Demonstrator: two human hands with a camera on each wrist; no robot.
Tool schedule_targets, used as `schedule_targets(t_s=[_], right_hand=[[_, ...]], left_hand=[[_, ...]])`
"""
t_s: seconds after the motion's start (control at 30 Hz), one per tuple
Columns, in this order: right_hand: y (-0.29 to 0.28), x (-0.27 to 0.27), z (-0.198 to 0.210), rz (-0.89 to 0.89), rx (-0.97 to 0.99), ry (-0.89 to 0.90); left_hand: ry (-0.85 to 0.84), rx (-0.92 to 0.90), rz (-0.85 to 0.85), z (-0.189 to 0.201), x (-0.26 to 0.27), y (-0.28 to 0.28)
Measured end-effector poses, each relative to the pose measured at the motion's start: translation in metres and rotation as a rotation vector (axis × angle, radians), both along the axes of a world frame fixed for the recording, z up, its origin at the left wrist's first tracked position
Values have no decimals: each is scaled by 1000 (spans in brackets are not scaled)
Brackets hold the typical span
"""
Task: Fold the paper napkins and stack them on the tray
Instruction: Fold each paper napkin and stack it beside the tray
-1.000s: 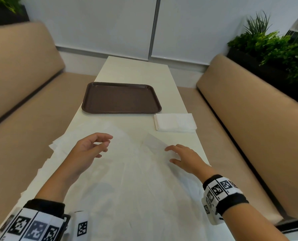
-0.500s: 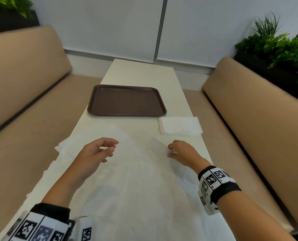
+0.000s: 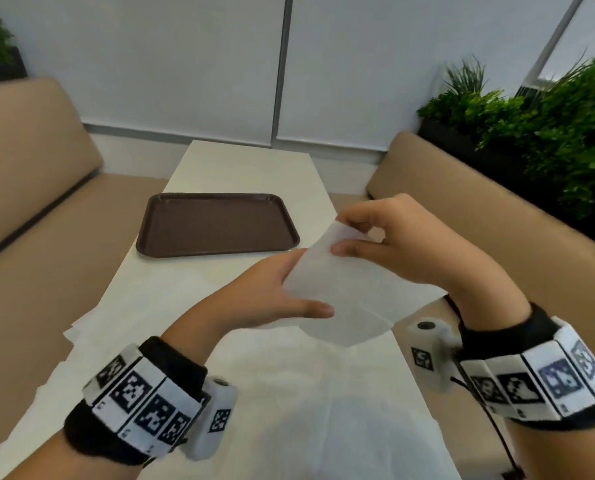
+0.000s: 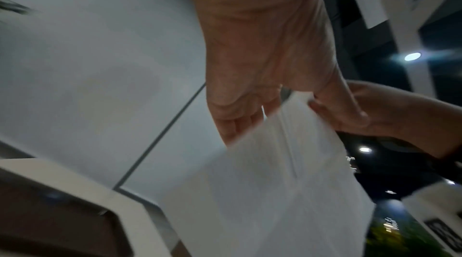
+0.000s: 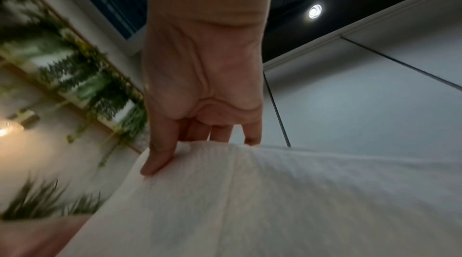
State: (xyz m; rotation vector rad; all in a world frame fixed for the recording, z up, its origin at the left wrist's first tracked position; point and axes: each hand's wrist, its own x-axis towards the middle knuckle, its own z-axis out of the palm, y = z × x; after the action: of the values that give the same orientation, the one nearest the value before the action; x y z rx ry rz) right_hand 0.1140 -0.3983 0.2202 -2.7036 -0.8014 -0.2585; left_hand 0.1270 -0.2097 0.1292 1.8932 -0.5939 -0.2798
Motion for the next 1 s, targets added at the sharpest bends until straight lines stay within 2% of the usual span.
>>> schedule_targets(t_s=[0.1,0.2,0.3,0.4,0.5,0.57,0.67,0.8,1.0], right_hand=[[-5,-6,20,-46,117,63],[-40,-8,8,-182,239,233],[-58,-18,-35,-156,633,407],[-38,-28,-76,-82,1044,532],[-20,-28,-92,-80,1237,536],[-15,-25,-94,-85,1261,499],[-14,-23,-96,-100,1283,422],[-16,-25,-95,-88,1289,406],[-15,-23,-97,-79,1211,360]], left_hand=[[-23,-34,30,11,5,-6],[79,-172,58,20,3,9],[187,-284,119,22,2,30],[209,-348,172,17,5,45],[271,-443,218,16,1,50],[279,-478,240,15,-3,53],[269,-492,165,11,-4,64],[198,-404,76,9,-6,79],[196,-378,68,3,-6,89]])
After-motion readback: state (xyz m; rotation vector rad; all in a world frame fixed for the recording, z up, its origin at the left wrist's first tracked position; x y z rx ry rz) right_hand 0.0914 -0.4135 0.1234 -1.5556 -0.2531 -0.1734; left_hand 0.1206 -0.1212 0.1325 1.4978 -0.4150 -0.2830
